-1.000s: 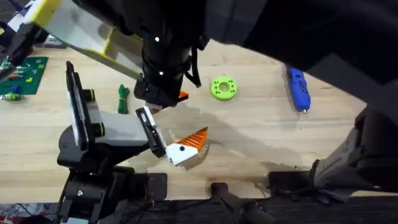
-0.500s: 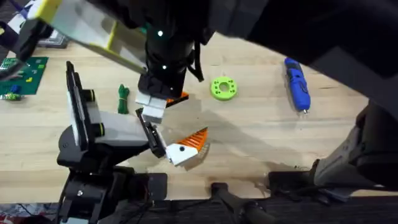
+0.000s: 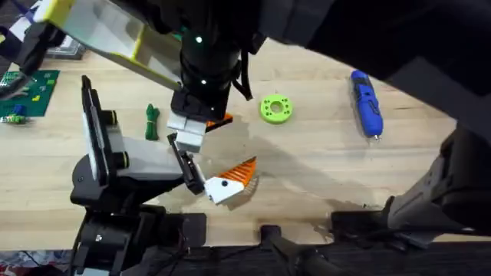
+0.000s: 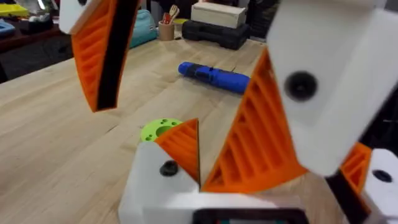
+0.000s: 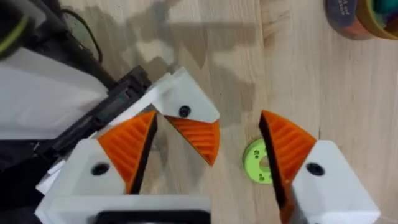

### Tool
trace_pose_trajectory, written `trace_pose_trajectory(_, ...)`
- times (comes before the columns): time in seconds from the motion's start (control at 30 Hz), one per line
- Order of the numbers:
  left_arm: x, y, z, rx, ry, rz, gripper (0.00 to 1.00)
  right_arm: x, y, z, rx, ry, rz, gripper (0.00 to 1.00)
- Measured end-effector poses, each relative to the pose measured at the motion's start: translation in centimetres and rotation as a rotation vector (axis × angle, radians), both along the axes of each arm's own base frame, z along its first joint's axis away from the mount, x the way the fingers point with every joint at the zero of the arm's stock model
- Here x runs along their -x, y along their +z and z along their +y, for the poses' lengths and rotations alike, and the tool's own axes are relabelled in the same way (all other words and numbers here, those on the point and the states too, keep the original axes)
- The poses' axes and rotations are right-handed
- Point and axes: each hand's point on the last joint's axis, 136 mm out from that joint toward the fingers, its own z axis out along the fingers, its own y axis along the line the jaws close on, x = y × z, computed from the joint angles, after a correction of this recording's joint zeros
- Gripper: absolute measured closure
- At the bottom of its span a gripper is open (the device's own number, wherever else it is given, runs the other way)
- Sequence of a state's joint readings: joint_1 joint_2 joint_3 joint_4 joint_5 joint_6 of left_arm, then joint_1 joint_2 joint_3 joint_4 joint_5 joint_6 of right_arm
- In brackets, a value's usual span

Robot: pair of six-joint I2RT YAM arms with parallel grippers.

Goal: Pick up the gripper from the table and insert it into the empty holder that is missing its gripper. Then pick up a screw, insert it into the mounting hole, and use the screwdriver to tighten it. Finally, clean up the table by picking up the vegetable and placing it into the bucket.

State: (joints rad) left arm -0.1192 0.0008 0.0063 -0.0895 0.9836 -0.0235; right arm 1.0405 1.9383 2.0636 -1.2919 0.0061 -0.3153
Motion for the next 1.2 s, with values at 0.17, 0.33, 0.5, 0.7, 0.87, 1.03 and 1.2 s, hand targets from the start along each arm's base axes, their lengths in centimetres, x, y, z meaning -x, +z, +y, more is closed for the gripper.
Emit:
trace_pose_trajectory(0.17,0.0,0.0,0.0,0.0,0.0,0.0,0.015,0.4,0.7,-0.4,-0.013,0.001,0.009,0.005)
trace_pose_trajectory(0.33,0.0,0.0,0.0,0.0,0.0,0.0,0.014,-0.1,2.9,-2.0,-0.059,-0.045,0.007,0.005)
trace_pose_trajectory(0.5,0.0,0.0,0.0,0.0,0.0,0.0,0.014,-1.3,5.1,-4.6,-0.093,-0.118,-0.008,0.005)
trace_pose_trajectory(0.7,0.0,0.0,0.0,0.0,0.0,0.0,0.01,-1.5,5.7,-7.5,-0.066,-0.195,0.021,0.005)
trace_pose_trajectory(0.87,0.0,0.0,0.0,0.0,0.0,0.0,0.008,-1.4,5.5,-8.4,-0.062,-0.247,0.075,0.005)
trace_pose_trajectory(1.03,0.0,0.0,0.0,0.0,0.0,0.0,0.007,-0.9,5.3,-8.7,-0.059,-0.263,0.118,0.004)
trace_pose_trajectory(1.2,0.0,0.0,0.0,0.0,-0.001,0.0,0.107,-0.3,5.2,-8.9,-0.05,-0.264,0.146,0.004)
